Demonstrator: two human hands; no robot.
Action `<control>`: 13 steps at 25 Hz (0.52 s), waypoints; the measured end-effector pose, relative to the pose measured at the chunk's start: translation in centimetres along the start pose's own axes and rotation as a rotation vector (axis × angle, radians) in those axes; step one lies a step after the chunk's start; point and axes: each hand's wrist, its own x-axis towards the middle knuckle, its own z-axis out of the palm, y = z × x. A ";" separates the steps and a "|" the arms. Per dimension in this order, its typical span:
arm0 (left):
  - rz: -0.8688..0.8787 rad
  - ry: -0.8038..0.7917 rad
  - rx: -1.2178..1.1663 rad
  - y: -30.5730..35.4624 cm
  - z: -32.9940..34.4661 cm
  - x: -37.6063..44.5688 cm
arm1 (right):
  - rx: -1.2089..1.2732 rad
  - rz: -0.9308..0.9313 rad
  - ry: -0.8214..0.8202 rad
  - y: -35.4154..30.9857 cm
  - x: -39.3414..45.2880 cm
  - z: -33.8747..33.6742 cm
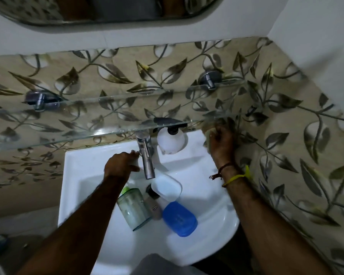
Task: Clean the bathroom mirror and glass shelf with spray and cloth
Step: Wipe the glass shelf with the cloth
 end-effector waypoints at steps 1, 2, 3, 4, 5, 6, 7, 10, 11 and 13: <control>-0.009 0.003 -0.010 0.0 0.0 0.1 | -0.202 -0.191 0.009 0.7 0.3 0.6; -0.015 0.007 -0.019 -0.2 0.2 0.1 | -0.423 -0.406 0.016 1.6 0.2 1.2; -0.019 0.016 -0.030 -0.3 0.4 0.0 | -0.630 -0.566 -0.014 2.9 -0.1 1.8; -0.024 0.024 -0.044 -0.4 0.6 0.0 | -0.772 -0.650 -0.091 4.3 -0.7 2.3; -0.027 0.028 -0.055 -0.4 0.6 0.0 | -0.832 -0.637 -0.185 5.6 -1.7 2.7; -0.028 0.026 -0.057 -0.5 0.6 0.0 | -0.832 -0.571 -0.250 6.9 -2.3 3.1; -0.026 0.022 -0.061 -0.5 0.5 0.1 | -0.788 -0.486 -0.289 7.2 -2.4 3.1; -0.020 0.006 -0.067 -0.6 0.2 0.2 | -0.656 -0.505 -0.309 6.9 -0.9 2.1; -0.012 -0.001 -0.053 -0.6 0.2 0.2 | -0.653 -0.580 -0.321 6.9 -0.4 1.4; -0.012 -0.009 -0.049 -0.7 0.3 0.3 | -0.687 -0.674 -0.387 7.3 0.7 0.3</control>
